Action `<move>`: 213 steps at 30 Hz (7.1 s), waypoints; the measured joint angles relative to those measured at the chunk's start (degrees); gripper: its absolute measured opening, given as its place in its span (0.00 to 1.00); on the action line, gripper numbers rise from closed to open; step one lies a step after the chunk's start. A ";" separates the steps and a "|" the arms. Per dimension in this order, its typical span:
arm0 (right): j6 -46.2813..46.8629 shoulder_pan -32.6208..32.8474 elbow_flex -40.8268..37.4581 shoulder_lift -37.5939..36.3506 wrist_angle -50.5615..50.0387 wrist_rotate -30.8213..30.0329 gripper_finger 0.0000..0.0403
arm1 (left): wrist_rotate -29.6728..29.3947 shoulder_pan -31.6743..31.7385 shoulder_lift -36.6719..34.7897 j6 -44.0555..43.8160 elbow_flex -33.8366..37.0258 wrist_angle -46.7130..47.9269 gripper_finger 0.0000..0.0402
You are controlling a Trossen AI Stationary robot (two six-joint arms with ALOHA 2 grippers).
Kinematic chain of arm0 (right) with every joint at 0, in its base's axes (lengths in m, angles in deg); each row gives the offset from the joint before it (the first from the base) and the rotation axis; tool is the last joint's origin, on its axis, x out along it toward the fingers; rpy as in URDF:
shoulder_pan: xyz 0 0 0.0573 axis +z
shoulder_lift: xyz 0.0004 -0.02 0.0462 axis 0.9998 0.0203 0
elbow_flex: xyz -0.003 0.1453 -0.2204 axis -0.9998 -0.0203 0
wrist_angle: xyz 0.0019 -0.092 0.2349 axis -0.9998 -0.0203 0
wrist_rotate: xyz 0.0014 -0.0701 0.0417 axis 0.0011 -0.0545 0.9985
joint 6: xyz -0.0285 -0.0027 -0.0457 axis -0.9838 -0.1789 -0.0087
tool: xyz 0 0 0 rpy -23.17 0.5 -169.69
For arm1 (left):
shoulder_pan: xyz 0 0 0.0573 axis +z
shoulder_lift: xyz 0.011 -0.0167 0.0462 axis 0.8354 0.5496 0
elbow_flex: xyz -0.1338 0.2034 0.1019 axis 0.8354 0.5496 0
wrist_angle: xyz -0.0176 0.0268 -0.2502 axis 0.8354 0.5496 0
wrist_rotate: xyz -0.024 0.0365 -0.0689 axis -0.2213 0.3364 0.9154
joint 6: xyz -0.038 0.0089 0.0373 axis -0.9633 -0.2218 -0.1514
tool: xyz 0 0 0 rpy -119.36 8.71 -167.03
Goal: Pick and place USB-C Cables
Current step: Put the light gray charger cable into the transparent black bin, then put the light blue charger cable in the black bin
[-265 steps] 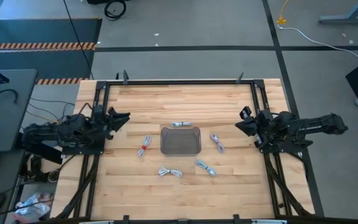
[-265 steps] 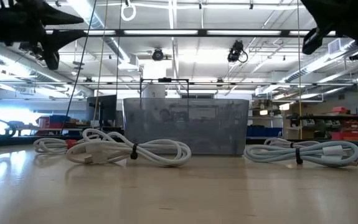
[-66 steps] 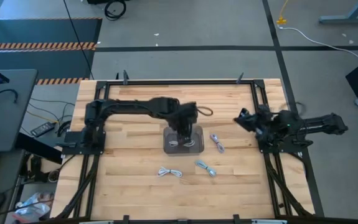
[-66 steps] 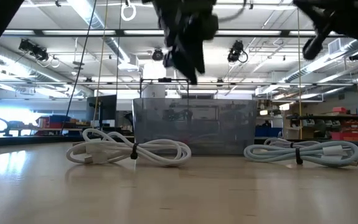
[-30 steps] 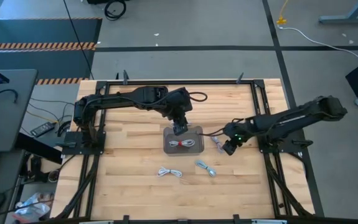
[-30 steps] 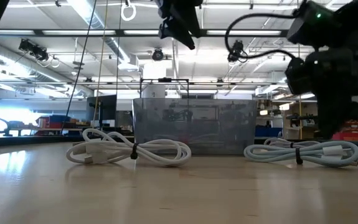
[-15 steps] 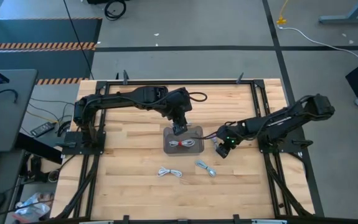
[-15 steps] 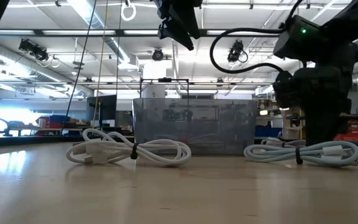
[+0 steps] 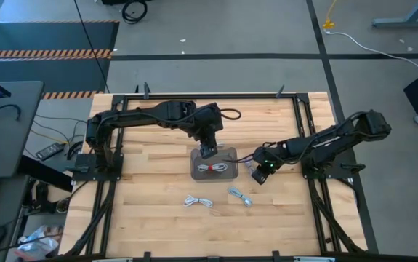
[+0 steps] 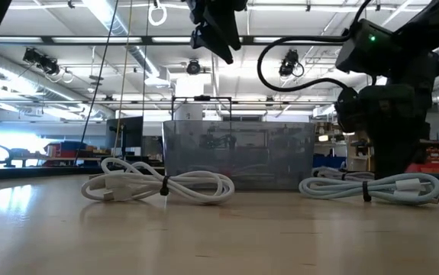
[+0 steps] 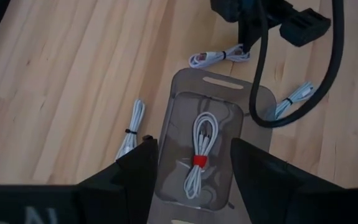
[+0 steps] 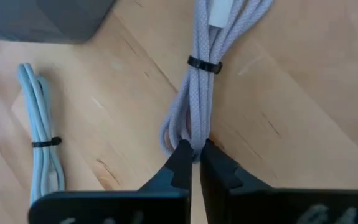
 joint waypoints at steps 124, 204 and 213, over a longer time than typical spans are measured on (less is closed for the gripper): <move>-10.94 10.26 80.65 35.50 -67.69 5.63 0.28 | -10.05 -0.33 -20.87 3.47 -0.02 14.82 0.51; -8.06 10.89 71.53 19.09 -52.32 -9.96 0.08 | -9.44 -0.34 -21.27 3.14 0.00 17.35 0.51; -35.25 -2.61 71.49 23.34 -50.97 -0.03 0.08 | -9.42 -0.35 -21.27 2.70 0.02 17.66 0.51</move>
